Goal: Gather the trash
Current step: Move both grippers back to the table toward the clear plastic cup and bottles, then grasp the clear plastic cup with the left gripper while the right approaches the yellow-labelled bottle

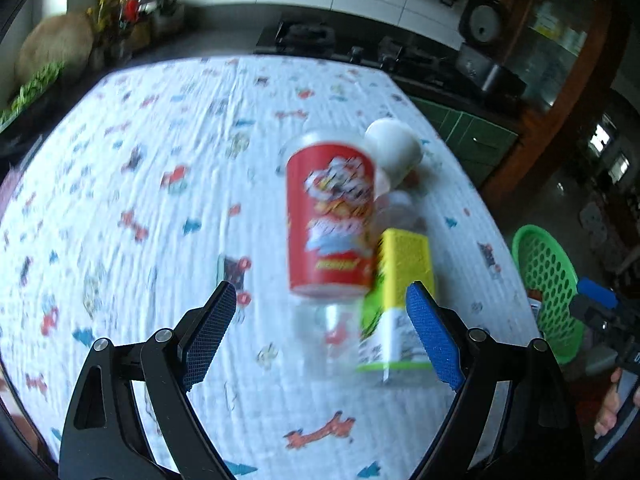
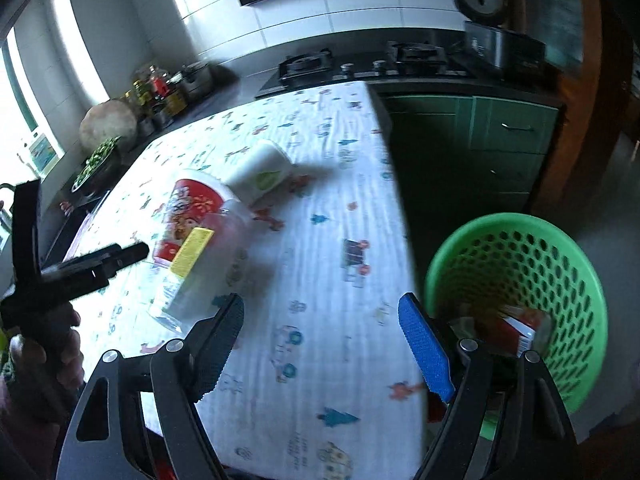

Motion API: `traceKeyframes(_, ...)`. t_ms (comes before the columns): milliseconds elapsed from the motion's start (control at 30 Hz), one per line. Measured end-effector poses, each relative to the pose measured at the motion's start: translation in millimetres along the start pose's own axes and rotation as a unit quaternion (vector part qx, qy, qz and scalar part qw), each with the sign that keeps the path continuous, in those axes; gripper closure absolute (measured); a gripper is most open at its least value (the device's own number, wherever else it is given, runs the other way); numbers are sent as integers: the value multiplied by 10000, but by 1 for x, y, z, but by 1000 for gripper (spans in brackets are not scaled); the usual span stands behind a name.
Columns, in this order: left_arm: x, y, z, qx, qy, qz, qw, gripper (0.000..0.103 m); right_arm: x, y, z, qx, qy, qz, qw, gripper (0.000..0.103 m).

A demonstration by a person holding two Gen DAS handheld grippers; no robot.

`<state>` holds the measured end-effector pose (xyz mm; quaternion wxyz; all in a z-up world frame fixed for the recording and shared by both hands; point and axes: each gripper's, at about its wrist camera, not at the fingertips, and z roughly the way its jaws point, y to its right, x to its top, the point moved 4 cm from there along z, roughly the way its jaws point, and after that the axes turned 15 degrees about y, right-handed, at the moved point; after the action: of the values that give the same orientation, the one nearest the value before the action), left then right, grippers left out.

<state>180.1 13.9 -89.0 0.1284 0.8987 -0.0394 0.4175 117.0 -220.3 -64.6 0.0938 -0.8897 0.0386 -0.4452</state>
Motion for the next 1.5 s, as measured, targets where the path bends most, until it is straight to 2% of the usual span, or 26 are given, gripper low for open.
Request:
traceKeyframes(233, -16, -11, 12, -249, -294, -302, 9988, 33, 0, -18, 12, 115, -104, -117, 9998, 26)
traceKeyframes(533, -26, -6, 29, -455, -521, -422, 9967, 34, -4, -26, 22, 138, -225, -160, 9995, 26)
traceKeyframes(633, -30, -8, 33, -516, -595, -501, 9956, 42, -4, -30, 25, 175, -273, -180, 9993, 26)
traceKeyframes(1033, -32, -21, 12, -499, -396, -442, 9970, 45, 3, -67, 55, 641, -488, -164, 9966, 27)
traceKeyframes(1267, -23, -45, -7, -325, -149, -529, 9980, 45, 4, -83, 89, 990, -829, 342, 9910, 33)
traceKeyframes(1500, -20, -62, -17, -215, -20, -574, 9981, 45, 1, -104, 116, 1041, -1071, 375, 9881, 33)
